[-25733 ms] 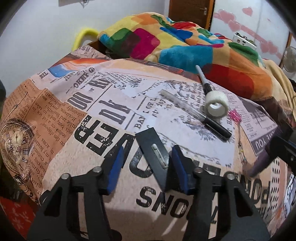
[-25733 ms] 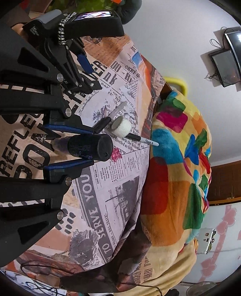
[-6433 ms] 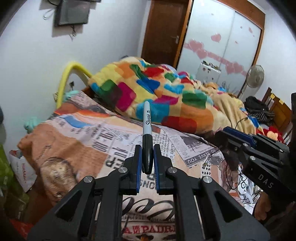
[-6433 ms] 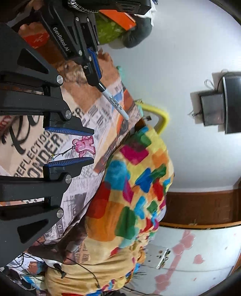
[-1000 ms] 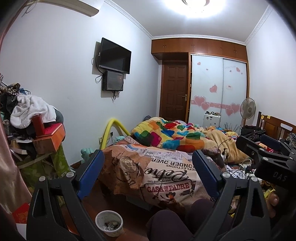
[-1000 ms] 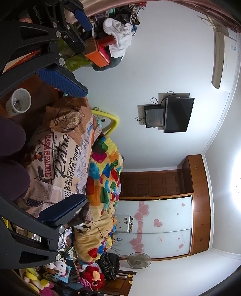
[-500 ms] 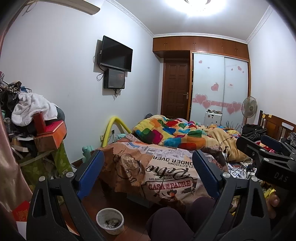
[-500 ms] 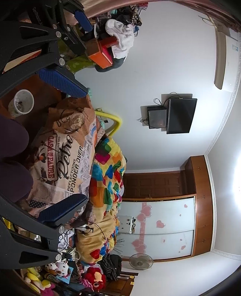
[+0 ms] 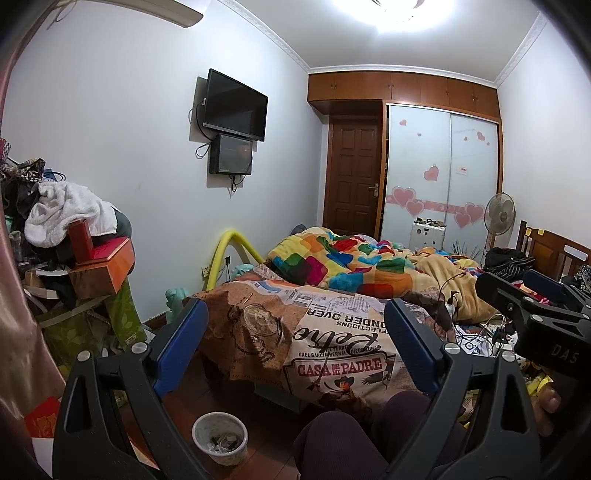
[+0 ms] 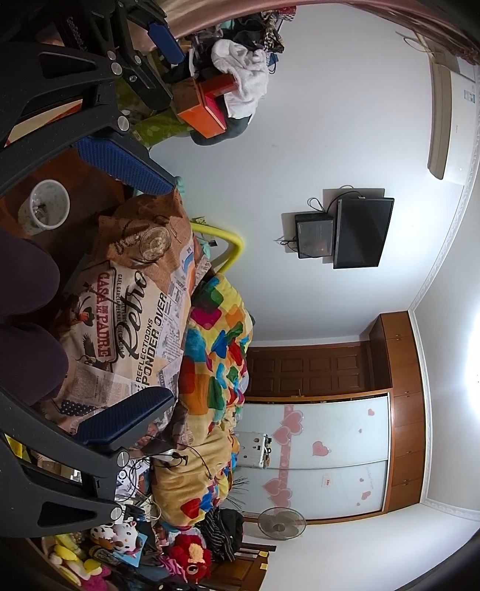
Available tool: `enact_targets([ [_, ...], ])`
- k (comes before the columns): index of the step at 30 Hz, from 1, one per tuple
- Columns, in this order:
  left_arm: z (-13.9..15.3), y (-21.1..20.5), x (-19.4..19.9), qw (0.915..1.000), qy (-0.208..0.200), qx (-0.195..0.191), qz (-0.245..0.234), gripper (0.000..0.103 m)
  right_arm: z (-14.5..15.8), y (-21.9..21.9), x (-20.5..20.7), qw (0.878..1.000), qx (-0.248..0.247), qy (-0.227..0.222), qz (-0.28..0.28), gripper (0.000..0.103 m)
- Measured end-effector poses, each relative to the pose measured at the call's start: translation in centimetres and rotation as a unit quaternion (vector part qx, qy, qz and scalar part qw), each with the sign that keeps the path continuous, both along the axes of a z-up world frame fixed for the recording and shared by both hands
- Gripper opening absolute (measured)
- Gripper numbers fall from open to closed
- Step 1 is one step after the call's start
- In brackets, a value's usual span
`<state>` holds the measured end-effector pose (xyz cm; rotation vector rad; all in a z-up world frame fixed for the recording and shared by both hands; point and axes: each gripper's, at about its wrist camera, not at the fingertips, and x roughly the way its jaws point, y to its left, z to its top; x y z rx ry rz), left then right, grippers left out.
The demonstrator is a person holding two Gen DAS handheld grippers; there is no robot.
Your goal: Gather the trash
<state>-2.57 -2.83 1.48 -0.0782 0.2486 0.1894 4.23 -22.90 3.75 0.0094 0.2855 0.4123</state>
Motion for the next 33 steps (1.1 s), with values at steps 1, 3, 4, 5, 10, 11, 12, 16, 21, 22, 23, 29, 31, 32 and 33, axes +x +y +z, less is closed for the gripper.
enact_targets([
  [1, -0.01, 0.02, -0.01, 1.0, 0.0, 0.0, 0.0, 0.096, 0.0, -0.01, 0.01, 1.0, 0.0, 0.0, 0.0, 0.103],
  [3, 0.01, -0.01, 0.01, 1.0, 0.0, 0.0, 0.0, 0.096, 0.02, -0.01, 0.0, 1.0, 0.0, 0.0, 0.0, 0.103],
  [4, 0.01, -0.02, 0.01, 1.0, 0.0, 0.0, 0.0, 0.096, 0.01, -0.03, 0.02, 1.0, 0.0, 0.0, 0.0, 0.103],
  [5, 0.01, -0.03, 0.01, 1.0, 0.0, 0.0, 0.0, 0.097, 0.01, -0.05, 0.03, 1.0, 0.0, 0.0, 0.0, 0.103],
  [10, 0.01, -0.09, 0.03, 1.0, 0.0, 0.0, 0.0, 0.097, 0.03, -0.05, 0.02, 1.0, 0.0, 0.0, 0.0, 0.103],
  [11, 0.03, -0.13, 0.04, 1.0, 0.0, 0.0, 0.0, 0.097, 0.03, -0.06, 0.04, 1.0, 0.0, 0.0, 0.0, 0.103],
  [12, 0.03, -0.16, 0.04, 1.0, 0.0, 0.0, 0.0, 0.097, 0.03, -0.07, 0.04, 1.0, 0.0, 0.0, 0.001, 0.103],
  [16, -0.04, -0.1, 0.01, 1.0, 0.0, -0.001, -0.001, 0.098, 0.04, -0.09, 0.03, 1.0, 0.0, 0.001, 0.001, 0.103],
  [21, -0.35, -0.13, -0.12, 1.0, 0.0, 0.0, -0.003, 0.098, -0.03, -0.03, 0.03, 1.0, 0.0, 0.001, 0.0, 0.103],
  [22, -0.41, -0.14, -0.15, 1.0, -0.001, -0.001, -0.005, 0.098, -0.01, -0.01, 0.0, 1.0, 0.0, 0.001, 0.0, 0.103],
  [23, -0.44, -0.19, -0.13, 1.0, 0.0, -0.001, -0.006, 0.098, -0.02, -0.03, 0.02, 1.0, 0.0, 0.001, 0.0, 0.103],
  [29, -0.34, -0.28, -0.11, 1.0, -0.002, -0.001, -0.008, 0.098, -0.32, 0.02, -0.17, 1.0, 0.0, 0.004, -0.002, 0.103],
  [31, -0.35, -0.27, -0.12, 1.0, -0.002, -0.002, -0.008, 0.098, -0.43, 0.05, -0.35, 1.0, 0.0, 0.006, -0.003, 0.103],
  [32, -0.37, -0.26, -0.12, 1.0, -0.001, -0.002, -0.009, 0.098, -0.48, 0.07, -0.42, 1.0, 0.0, 0.006, -0.003, 0.103],
  [33, -0.38, -0.26, -0.11, 1.0, 0.0, -0.002, -0.009, 0.098, -0.52, 0.08, -0.52, 1.0, -0.001, 0.007, -0.003, 0.103],
])
